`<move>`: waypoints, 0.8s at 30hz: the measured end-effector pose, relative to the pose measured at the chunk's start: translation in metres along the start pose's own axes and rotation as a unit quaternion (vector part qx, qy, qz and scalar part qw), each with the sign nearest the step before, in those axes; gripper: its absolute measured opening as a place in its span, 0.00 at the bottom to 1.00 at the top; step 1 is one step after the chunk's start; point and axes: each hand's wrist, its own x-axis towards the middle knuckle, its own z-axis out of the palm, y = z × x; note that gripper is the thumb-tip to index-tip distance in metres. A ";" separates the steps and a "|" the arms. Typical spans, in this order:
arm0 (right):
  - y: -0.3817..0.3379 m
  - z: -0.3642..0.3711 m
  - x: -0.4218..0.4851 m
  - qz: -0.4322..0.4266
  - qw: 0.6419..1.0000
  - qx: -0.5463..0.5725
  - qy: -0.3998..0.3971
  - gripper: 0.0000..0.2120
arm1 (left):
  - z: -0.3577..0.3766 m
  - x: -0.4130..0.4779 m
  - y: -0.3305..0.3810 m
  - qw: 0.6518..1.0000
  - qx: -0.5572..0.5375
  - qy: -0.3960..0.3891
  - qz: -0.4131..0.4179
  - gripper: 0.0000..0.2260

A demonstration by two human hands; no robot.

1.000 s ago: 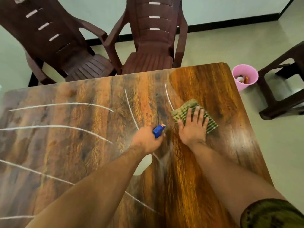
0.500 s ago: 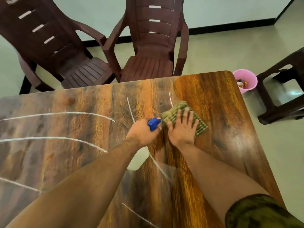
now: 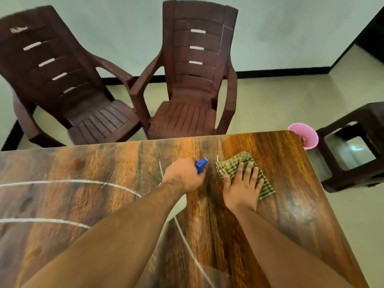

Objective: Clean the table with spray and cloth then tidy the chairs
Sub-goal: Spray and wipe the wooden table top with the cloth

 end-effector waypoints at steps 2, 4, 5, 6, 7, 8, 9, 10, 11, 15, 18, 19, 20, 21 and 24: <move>0.002 -0.002 0.005 -0.018 1.000 -0.016 0.003 0.34 | -0.006 0.010 0.004 1.000 0.013 0.012 0.006 0.10; -0.004 -0.006 0.022 -0.039 0.999 -0.026 0.004 0.34 | -0.011 0.018 0.004 1.000 0.017 0.023 0.012 0.10; -0.010 -0.009 0.034 -0.034 0.999 -0.019 0.002 0.34 | -0.013 0.020 0.002 0.999 0.018 0.027 0.015 0.10; -0.018 -0.013 0.047 -0.015 1.000 -0.006 -0.002 0.34 | -0.014 0.022 -0.001 0.999 0.016 0.030 0.018 0.10; -0.028 -0.016 0.062 0.013 1.000 0.015 -0.004 0.34 | -0.015 0.022 -0.005 0.999 0.011 0.036 0.019 0.10; -0.043 -0.017 0.077 0.037 0.999 0.034 -0.006 0.34 | -0.017 0.023 -0.011 0.999 0.009 0.044 0.017 0.10; -0.057 -0.018 0.087 0.040 0.998 0.041 -0.011 0.33 | -0.018 0.022 -0.016 0.999 0.007 0.050 0.017 0.10; -0.071 -0.018 0.092 0.009 0.999 0.030 -0.015 0.33 | -0.018 0.021 -0.022 0.998 0.008 0.058 0.017 0.10; -0.086 -0.015 0.093 -0.056 0.998 0.006 -0.020 0.33 | -0.019 0.021 -0.028 0.998 0.010 0.065 0.016 0.11; -0.094 -0.011 0.068 -0.387 0.915 -0.098 -0.054 0.32 | -0.022 0.020 -0.048 0.997 -0.011 0.071 0.003 0.10; -0.048 -0.024 0.074 -0.478 0.866 -0.125 -0.075 0.33 | -0.022 0.020 -0.057 0.997 -0.028 0.074 0.007 0.09; -0.036 -0.028 0.083 -0.448 0.882 -0.133 -0.069 0.34 | -0.023 0.019 -0.059 0.997 -0.032 0.074 0.006 0.09; -0.029 -0.031 0.092 -0.386 0.911 -0.135 -0.055 0.34 | -0.024 0.018 -0.062 0.997 -0.037 0.073 0.007 0.10; -0.029 -0.032 0.099 -0.304 0.944 -0.126 -0.042 0.35 | -0.025 0.017 -0.065 0.996 -0.042 0.072 0.008 0.10; -0.074 -0.024 0.103 -0.103 0.993 -0.053 -0.026 0.34 | -0.031 0.011 -0.078 0.996 -0.047 0.072 0.009 0.09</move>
